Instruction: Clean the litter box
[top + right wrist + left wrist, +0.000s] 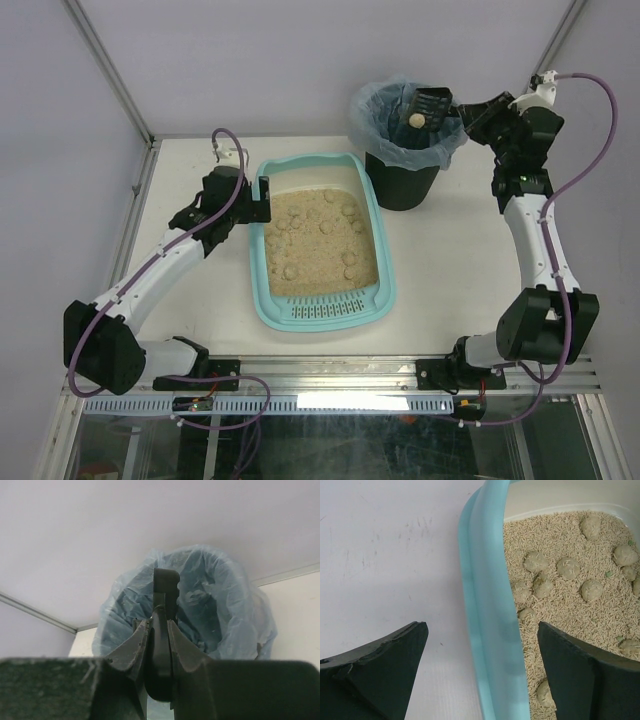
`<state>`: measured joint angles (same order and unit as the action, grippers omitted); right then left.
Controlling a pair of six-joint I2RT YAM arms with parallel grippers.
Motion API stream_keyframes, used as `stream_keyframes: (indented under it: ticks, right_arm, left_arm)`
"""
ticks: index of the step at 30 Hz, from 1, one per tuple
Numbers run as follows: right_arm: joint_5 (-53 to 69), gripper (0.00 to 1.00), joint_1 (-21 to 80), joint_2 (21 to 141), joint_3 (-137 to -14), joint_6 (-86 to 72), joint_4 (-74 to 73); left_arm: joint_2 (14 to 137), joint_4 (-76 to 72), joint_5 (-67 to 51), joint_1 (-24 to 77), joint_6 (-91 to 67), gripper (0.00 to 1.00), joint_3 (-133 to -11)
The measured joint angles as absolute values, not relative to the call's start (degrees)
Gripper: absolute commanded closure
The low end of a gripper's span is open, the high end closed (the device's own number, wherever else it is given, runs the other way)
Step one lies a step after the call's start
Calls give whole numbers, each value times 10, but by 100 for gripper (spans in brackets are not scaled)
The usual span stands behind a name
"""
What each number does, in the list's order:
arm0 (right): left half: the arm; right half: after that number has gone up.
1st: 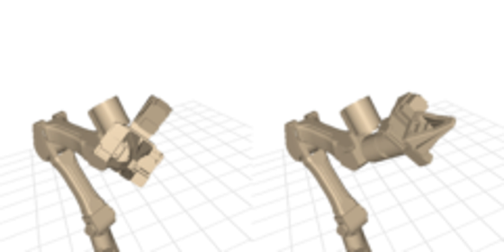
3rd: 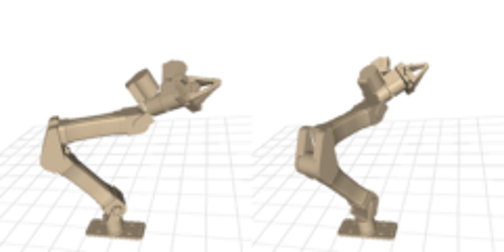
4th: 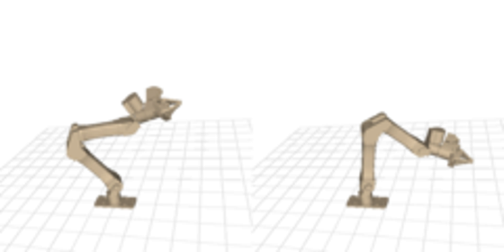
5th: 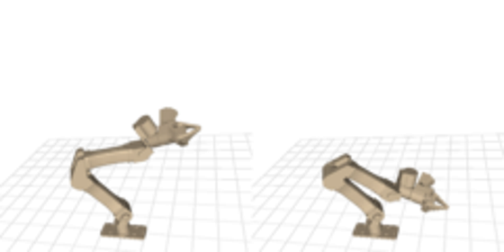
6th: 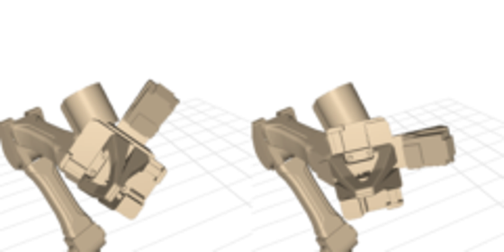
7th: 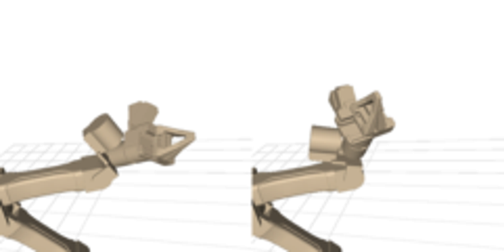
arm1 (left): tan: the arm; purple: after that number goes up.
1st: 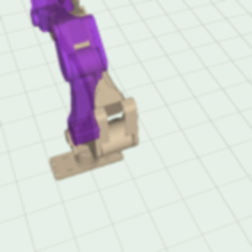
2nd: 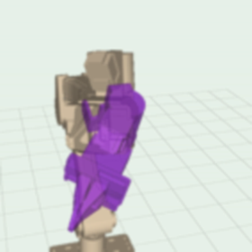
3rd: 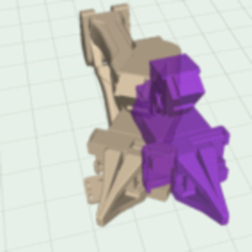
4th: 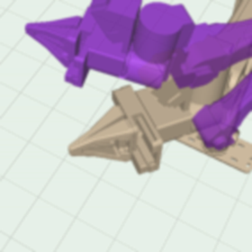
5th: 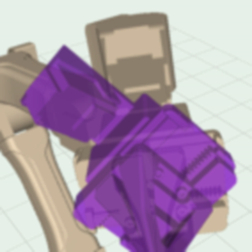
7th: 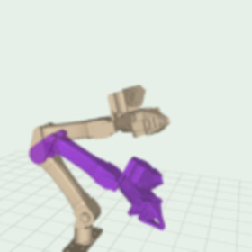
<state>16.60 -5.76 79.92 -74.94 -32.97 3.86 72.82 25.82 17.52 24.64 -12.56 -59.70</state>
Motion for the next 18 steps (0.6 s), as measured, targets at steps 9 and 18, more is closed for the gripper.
stream_keyframes:
  ticks: [9, 18]
  right_arm:
    - [159, 100, -49, 799, -689, -216, 177]
    - [135, 100, 38, 794, -630, 30, 261]
  left_arm:
    - [736, 270, 173, 246, -125, 3, -601]
    - [737, 272, 173, 246, -126, 2, -604]
